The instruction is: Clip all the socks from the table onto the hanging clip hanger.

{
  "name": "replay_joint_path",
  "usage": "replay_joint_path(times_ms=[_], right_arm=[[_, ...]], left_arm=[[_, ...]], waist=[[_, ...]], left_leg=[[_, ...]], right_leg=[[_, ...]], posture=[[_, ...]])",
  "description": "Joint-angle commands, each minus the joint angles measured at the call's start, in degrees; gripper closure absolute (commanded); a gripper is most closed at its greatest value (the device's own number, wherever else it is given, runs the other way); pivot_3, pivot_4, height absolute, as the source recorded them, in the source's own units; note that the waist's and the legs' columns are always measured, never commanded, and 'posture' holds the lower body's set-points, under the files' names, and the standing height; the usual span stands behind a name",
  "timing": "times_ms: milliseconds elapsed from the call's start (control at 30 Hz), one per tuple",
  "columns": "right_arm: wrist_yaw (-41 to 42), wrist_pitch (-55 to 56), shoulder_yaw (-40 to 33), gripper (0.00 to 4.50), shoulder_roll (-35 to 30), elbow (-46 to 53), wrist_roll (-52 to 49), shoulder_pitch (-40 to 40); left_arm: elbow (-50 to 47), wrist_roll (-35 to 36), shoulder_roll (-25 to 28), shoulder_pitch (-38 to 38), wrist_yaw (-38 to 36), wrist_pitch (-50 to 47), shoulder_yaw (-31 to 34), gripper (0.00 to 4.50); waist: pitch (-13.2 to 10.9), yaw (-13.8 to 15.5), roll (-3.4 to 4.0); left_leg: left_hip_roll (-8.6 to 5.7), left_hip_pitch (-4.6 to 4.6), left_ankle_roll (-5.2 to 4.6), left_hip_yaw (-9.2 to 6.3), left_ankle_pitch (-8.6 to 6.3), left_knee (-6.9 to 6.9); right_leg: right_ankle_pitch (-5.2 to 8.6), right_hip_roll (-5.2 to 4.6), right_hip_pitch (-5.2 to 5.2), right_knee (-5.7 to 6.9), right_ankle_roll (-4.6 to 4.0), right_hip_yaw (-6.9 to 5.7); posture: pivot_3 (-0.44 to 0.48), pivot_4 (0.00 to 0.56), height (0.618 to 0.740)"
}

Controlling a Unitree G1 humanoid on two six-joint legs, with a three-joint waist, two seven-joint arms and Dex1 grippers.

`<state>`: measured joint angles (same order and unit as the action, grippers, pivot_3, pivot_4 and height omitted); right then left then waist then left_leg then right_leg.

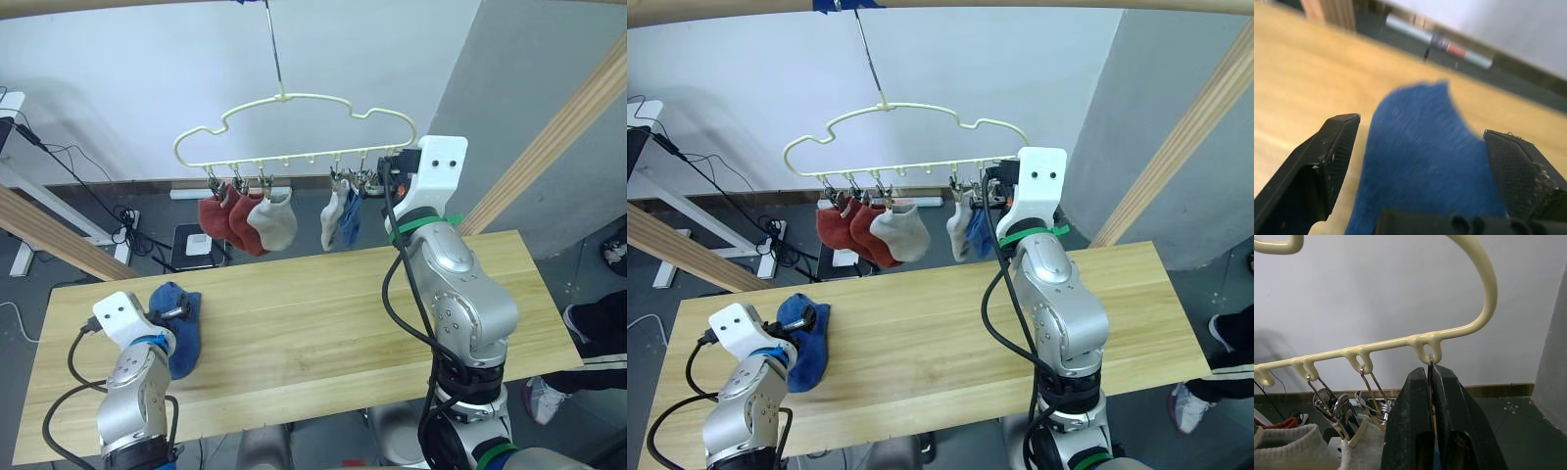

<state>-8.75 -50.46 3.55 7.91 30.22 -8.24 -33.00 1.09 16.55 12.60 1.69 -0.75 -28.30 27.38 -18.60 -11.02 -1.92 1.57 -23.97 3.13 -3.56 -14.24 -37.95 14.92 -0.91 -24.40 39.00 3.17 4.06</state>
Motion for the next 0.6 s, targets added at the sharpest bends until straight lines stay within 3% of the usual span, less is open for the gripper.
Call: replay_joint_path(times_ms=[33,200,300,600], right_arm=[[0.2,0.6,0.2,4.50,1.2,1.5,-0.5,-1.7],[0.3,0.4,0.2,4.50,1.3,1.6,-0.6,-1.7],[0.2,0.5,0.2,4.50,1.3,1.6,-0.5,-1.8],[0.1,0.6,0.4,4.50,1.4,1.6,-0.4,-1.7]], left_arm=[[0.4,0.3,0.8,-0.8,0.8,-0.9,1.3,0.01],[0.3,0.1,1.2,-1.3,-0.8,-2.1,-1.1,0.01],[0.1,0.2,1.2,-1.6,-1.0,-2.6,-1.5,0.53],[-0.7,0.6,1.5,-2.5,-3.3,-1.1,-2.5,3.03]], waist=[[0.0,0.0,-0.02],[0.0,-0.1,-0.02],[0.0,-0.1,-0.02],[0.1,-0.1,-0.01]], left_leg=[[0.02,0.00,0.00,-0.01,0.00,0.00],[0.01,0.05,0.00,0.02,0.00,-0.01],[0.01,0.05,0.00,0.02,0.00,-0.01],[0.01,0.07,0.00,0.03,0.00,0.00]], right_leg=[[0.00,-0.02,0.00,0.00,0.00,0.00],[0.00,-0.03,0.01,0.03,0.00,0.02],[0.00,-0.04,0.01,0.03,0.00,0.02],[0.00,-0.05,0.01,0.02,0.00,0.03]], posture=[[-0.241,0.281,0.740],[-0.240,0.281,0.740],[-0.240,0.281,0.740],[-0.240,0.280,0.740]])
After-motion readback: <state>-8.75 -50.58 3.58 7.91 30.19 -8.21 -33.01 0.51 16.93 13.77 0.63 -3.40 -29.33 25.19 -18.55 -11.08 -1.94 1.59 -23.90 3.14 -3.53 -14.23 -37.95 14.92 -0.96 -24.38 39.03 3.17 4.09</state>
